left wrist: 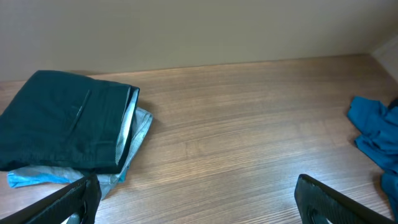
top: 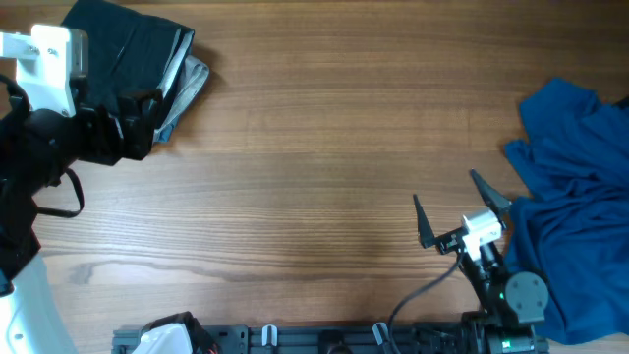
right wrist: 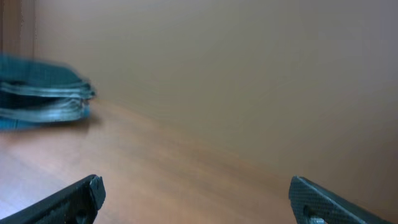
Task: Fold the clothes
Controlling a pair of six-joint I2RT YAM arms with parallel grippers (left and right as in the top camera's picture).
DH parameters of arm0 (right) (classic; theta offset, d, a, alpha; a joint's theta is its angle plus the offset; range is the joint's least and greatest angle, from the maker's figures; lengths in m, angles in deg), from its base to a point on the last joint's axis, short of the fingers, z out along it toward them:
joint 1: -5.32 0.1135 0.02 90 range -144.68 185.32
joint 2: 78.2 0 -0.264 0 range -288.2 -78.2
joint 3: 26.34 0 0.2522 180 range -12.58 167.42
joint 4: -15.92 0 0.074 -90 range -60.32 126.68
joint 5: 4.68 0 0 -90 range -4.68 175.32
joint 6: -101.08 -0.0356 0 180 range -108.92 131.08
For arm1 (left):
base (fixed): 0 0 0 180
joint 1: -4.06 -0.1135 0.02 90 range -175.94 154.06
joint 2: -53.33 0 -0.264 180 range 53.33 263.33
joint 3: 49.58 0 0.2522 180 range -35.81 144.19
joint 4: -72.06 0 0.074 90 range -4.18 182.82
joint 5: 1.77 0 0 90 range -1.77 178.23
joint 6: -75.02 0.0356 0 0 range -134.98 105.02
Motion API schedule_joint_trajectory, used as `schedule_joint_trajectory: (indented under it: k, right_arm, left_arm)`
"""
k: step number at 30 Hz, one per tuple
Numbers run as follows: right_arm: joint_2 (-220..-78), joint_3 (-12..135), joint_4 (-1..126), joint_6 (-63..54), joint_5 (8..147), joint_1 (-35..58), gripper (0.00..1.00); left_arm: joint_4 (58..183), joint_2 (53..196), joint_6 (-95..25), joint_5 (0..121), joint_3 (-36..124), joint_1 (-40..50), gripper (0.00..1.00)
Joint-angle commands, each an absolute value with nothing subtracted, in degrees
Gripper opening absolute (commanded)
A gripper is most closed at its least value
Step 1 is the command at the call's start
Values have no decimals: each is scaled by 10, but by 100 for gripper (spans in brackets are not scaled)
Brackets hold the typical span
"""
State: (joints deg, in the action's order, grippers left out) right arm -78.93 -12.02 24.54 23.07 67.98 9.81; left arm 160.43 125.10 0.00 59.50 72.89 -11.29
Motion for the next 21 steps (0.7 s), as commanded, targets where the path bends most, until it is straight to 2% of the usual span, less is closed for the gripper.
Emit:
schedule_joint_trajectory:
  k: [1, 21]
  right_arm:
    - [-784, -123, 282, 226, 659, 74, 100]
    - [-785, -123, 281, 231, 660, 65, 100]
  left_arm:
    - [1603, 1247, 11, 595, 726, -112, 100]
    - [1603, 1247, 11, 596, 726, -112, 100]
